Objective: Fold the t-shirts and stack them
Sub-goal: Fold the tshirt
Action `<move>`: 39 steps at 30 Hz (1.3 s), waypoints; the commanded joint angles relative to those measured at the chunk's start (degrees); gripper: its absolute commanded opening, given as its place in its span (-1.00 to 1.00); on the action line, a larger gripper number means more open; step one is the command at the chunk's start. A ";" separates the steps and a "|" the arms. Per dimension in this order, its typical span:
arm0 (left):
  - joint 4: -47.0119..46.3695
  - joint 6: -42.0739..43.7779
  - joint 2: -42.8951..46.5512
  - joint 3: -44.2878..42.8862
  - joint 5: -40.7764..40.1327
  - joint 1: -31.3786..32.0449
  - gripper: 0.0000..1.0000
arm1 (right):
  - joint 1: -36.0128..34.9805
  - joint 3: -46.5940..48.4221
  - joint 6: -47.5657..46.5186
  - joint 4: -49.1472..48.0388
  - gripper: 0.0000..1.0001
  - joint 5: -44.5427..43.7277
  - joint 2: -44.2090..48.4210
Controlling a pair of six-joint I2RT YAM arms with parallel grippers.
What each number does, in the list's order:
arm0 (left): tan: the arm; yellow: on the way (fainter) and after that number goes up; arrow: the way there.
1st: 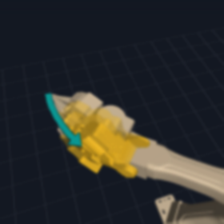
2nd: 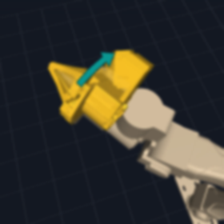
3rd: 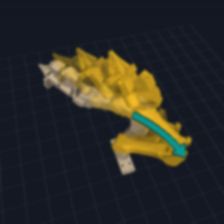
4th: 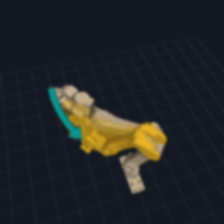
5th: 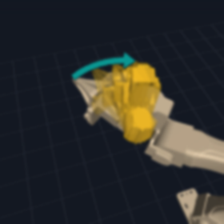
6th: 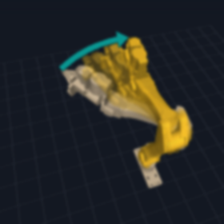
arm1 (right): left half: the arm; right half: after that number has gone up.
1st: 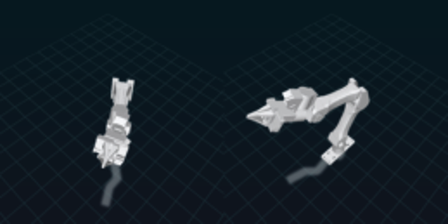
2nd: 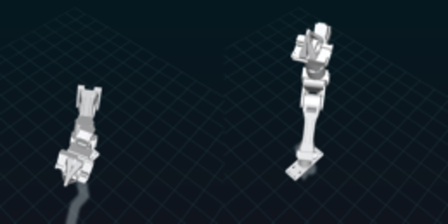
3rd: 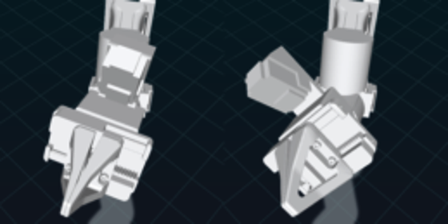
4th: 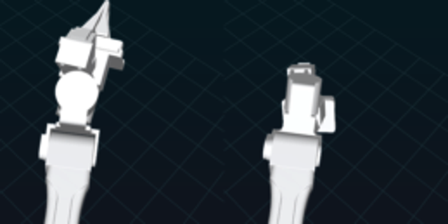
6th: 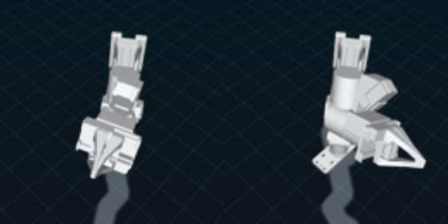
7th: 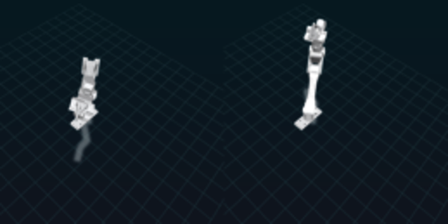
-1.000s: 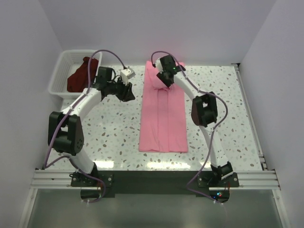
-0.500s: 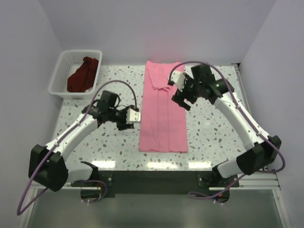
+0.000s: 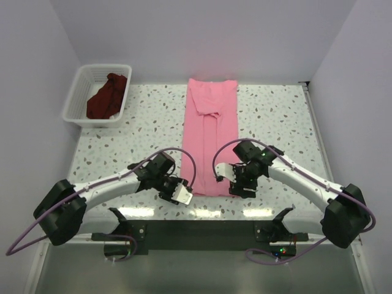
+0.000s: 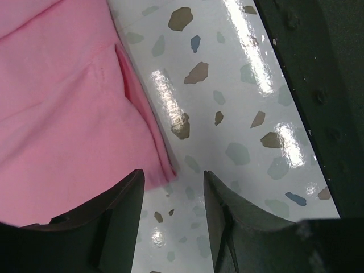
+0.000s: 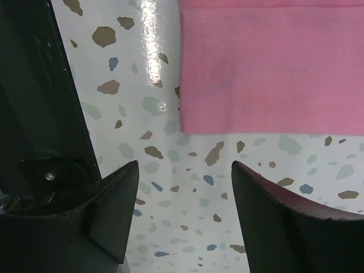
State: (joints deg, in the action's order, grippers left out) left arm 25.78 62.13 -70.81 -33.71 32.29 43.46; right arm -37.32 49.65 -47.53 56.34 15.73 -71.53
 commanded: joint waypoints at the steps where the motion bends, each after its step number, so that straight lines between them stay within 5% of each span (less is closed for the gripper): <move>1: -5.21 -1.13 -2.75 -0.03 -0.74 0.66 0.00 | -1.43 -1.48 -1.95 -3.51 0.35 -1.83 1.13; 10: -6.71 -2.89 -4.69 0.14 -0.04 0.66 -0.03 | -3.72 -7.54 -1.34 -10.89 0.03 -4.03 0.86; 26: -5.92 -3.86 -0.57 1.28 0.05 0.57 -0.07 | -3.64 -18.71 -6.52 -21.35 0.06 -2.19 13.52; 39: -5.83 -4.65 0.14 1.46 1.10 0.04 -0.05 | -3.72 -21.44 -9.16 -26.72 0.01 0.44 10.53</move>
State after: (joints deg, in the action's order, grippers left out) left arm 20.69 58.85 -71.83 -32.88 31.33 43.88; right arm -40.82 28.56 -55.11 32.97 13.34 -59.79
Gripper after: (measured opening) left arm 0.475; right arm 0.513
